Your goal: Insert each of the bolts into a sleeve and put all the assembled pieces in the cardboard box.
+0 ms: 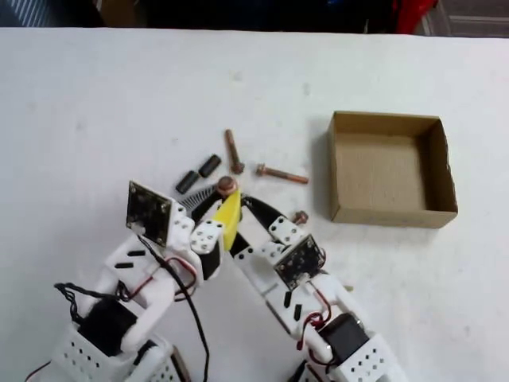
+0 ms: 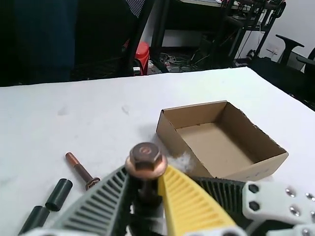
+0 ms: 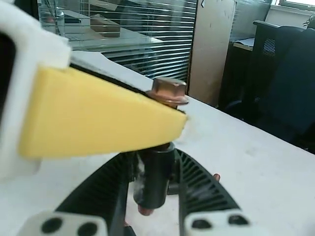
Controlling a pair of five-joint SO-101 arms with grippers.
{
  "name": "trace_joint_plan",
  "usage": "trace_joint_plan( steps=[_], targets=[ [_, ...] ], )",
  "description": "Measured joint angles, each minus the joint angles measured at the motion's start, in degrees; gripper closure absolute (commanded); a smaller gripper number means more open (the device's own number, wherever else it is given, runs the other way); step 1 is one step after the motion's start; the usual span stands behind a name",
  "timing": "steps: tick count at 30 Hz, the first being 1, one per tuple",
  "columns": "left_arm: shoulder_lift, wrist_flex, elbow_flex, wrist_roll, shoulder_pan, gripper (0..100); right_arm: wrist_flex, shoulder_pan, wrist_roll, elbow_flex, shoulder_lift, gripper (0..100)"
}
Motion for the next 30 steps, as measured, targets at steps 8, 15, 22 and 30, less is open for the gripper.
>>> trace_joint_plan(
  steps=[8,15,22,30],
  targets=[
    [0.0,0.0,0.0,-6.77,0.26,97,0.0,0.0,-0.09,0.0,0.0,98.1],
    [0.0,0.0,0.0,-6.95,0.26,82,0.0,0.18,-0.09,0.0,0.0,98.1],
    [-0.97,1.85,2.11,-7.03,-0.09,82,0.09,0.53,-0.09,0.0,0.18,98.1],
    [-0.88,1.85,1.93,-7.03,-0.53,82,0.09,0.53,-0.09,0.0,0.18,98.1]
  ],
)
